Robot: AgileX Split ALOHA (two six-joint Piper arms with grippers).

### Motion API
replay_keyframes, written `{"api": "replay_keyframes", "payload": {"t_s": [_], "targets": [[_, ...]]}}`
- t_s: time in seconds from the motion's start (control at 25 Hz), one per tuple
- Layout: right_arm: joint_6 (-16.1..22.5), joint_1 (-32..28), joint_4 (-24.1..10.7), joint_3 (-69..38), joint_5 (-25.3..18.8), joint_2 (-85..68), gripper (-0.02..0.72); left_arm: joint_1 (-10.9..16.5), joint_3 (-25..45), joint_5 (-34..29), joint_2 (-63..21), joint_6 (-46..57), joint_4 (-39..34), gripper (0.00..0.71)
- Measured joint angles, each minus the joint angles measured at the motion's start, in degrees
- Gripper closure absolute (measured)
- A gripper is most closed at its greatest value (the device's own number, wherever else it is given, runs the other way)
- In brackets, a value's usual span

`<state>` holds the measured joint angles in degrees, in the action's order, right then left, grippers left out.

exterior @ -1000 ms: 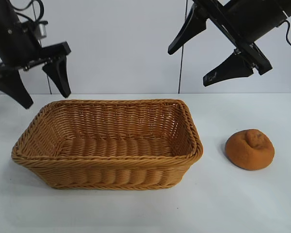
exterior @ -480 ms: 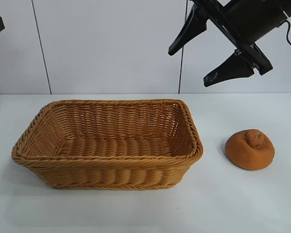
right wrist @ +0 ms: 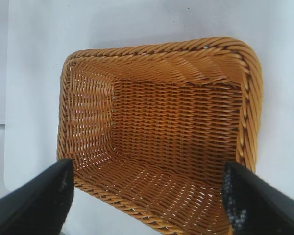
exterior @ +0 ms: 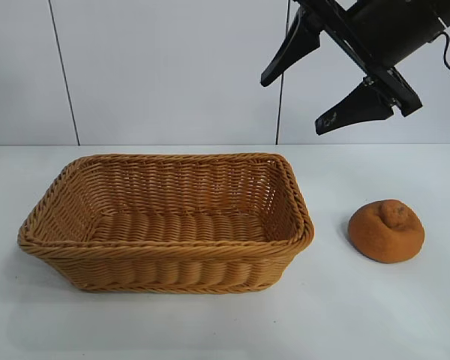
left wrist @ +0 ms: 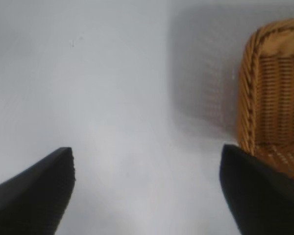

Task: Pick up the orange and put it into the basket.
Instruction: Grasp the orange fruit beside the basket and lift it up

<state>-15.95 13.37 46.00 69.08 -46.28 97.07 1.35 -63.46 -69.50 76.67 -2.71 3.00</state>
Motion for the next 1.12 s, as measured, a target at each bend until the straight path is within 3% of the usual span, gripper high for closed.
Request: {"api": "replay_keyframes", "payload": {"t_s": [0.4,0.72,0.88,1.12], "targets": [[0.0,0.0,0.0,0.0,-0.05,0.0,0.136,0.0,25.88,2.58,-29.67,0.0,-0.01,0.129],[0.0,0.0,-2.3,0.0,-1.3,0.0,0.136,0.0,34.37,8.15,-54.74,0.0,1.53,0.129],[1.82,0.0,-8.11,0.25,-1.64,0.0,0.136,0.0,34.59,8.4,-65.1,0.0,1.58,0.129],[12.31,0.0,-25.39,5.51,-4.47,0.0,0.136,0.0,34.65,8.4,-76.53,0.11,1.71,0.129]]}}
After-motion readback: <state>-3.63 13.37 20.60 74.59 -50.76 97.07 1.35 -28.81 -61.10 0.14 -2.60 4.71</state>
